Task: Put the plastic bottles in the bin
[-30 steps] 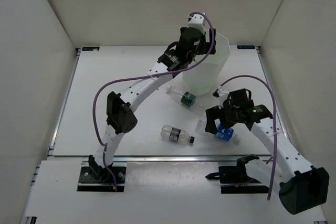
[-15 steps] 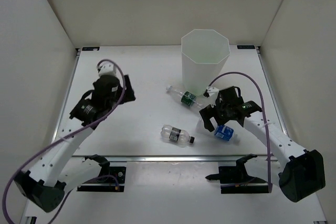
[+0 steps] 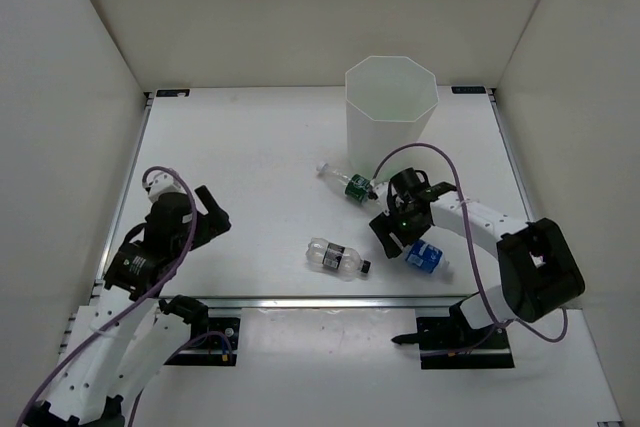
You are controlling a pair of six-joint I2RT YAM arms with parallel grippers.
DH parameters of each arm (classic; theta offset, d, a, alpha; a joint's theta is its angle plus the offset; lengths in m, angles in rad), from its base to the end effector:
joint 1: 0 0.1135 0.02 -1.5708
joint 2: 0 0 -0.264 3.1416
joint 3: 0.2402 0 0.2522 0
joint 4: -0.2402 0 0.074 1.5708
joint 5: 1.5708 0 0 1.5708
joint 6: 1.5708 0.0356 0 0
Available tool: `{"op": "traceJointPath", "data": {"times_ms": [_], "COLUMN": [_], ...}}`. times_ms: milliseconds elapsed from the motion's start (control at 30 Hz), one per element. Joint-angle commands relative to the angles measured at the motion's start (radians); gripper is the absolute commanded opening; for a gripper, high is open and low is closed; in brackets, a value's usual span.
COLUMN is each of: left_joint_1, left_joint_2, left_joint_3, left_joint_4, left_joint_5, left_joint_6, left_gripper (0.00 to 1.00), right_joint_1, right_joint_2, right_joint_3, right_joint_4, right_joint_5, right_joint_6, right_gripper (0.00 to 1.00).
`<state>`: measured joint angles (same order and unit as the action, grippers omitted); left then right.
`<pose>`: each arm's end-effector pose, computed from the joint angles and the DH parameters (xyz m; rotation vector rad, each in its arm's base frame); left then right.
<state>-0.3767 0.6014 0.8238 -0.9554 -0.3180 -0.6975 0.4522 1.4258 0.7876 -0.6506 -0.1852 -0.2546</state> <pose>0.1047 -0.0294 0.3033 -0.5206 2.2070 -0.2037 0.2172 0.1128 0.1723 -1.0266 2.6739 0.3048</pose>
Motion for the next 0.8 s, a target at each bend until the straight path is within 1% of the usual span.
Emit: {"op": "traceJointPath", "data": {"times_ms": [0, 100, 133, 167, 200, 300, 333, 367, 400, 433, 467, 500, 533, 567, 600, 633, 667, 733, 767], "left_joint_1": [-0.013, -0.013, -0.016, -0.011, -0.007, -0.013, -0.010, -0.013, -0.016, -0.019, -0.019, -0.021, -0.018, -0.016, -0.011, -0.024, -0.030, -0.037, -0.036], "left_joint_2": [0.032, 0.044, 0.049, 0.054, 0.054, 0.080, 0.092, 0.107, 0.110, 0.119, 0.127, 0.127, 0.139, 0.147, 0.149, 0.152, 0.155, 0.146, 0.138], "left_joint_3": [0.008, -0.005, -0.009, -0.009, -0.012, -0.005, -0.003, 0.000, 0.003, 0.000, -0.008, -0.003, -0.005, -0.006, -0.008, -0.008, -0.014, -0.020, -0.023], "left_joint_4": [-0.034, 0.006, 0.024, 0.032, 0.044, 0.073, 0.072, 0.078, 0.079, 0.090, 0.104, 0.118, 0.125, 0.130, 0.133, 0.138, 0.141, 0.156, 0.155], "left_joint_5": [-0.016, 0.028, 0.042, 0.051, 0.057, 0.065, 0.065, 0.068, 0.068, 0.069, 0.076, 0.085, 0.095, 0.097, 0.103, 0.102, 0.106, 0.117, 0.134], "left_joint_6": [-0.025, -0.016, -0.022, -0.023, -0.022, -0.002, 0.001, 0.009, 0.012, 0.019, 0.012, 0.015, 0.013, 0.016, 0.016, 0.013, 0.006, -0.007, -0.020], "left_gripper": [0.98, 0.99, 0.98, 0.99, 0.98, 0.99, 0.99, 0.99, 0.99, 0.99, 0.98, 0.99, 0.98, 0.98, 0.99, 0.99, 0.99, 0.99, 0.98], "right_joint_1": [0.017, 0.043, 0.058, 0.081, 0.109, 0.154, 0.161, 0.169, 0.180, 0.187, 0.203, 0.213, 0.221, 0.217, 0.200, 0.156, 0.126, 0.002, -0.074], "right_joint_2": [-0.017, -0.085, -0.122, -0.163, -0.183, -0.292, -0.300, -0.318, -0.338, -0.347, -0.355, -0.378, -0.381, -0.380, -0.377, -0.354, -0.331, -0.248, -0.201], "right_joint_3": [0.076, 0.076, 0.076, 0.088, 0.094, 0.171, 0.203, 0.258, 0.318, 0.343, 0.379, 0.412, 0.432, 0.438, 0.462, 0.490, 0.504, 0.559, 0.593], "right_joint_4": [0.032, 0.055, 0.054, 0.061, 0.063, 0.066, 0.069, 0.081, 0.097, 0.142, 0.228, 0.277, 0.381, 0.493, 0.591, 0.635, 0.722, 0.819, 0.876], "right_joint_5": [0.029, 0.058, 0.078, 0.116, 0.151, 0.161, 0.152, 0.133, 0.119, 0.103, 0.101, 0.099, 0.087, 0.092, 0.072, 0.035, -0.002, -0.055, -0.115], "right_joint_6": [0.041, 0.060, 0.064, 0.067, 0.075, 0.071, 0.061, 0.066, 0.060, 0.051, 0.029, 0.009, -0.018, -0.047, -0.073, -0.075, -0.069, -0.022, 0.036], "right_gripper": [0.66, 0.51, 0.20, 0.09, 0.06, 0.11, 0.13, 0.15, 0.14, 0.15, 0.16, 0.15, 0.15, 0.20, 0.22, 0.24, 0.24, 0.25, 0.26]}}
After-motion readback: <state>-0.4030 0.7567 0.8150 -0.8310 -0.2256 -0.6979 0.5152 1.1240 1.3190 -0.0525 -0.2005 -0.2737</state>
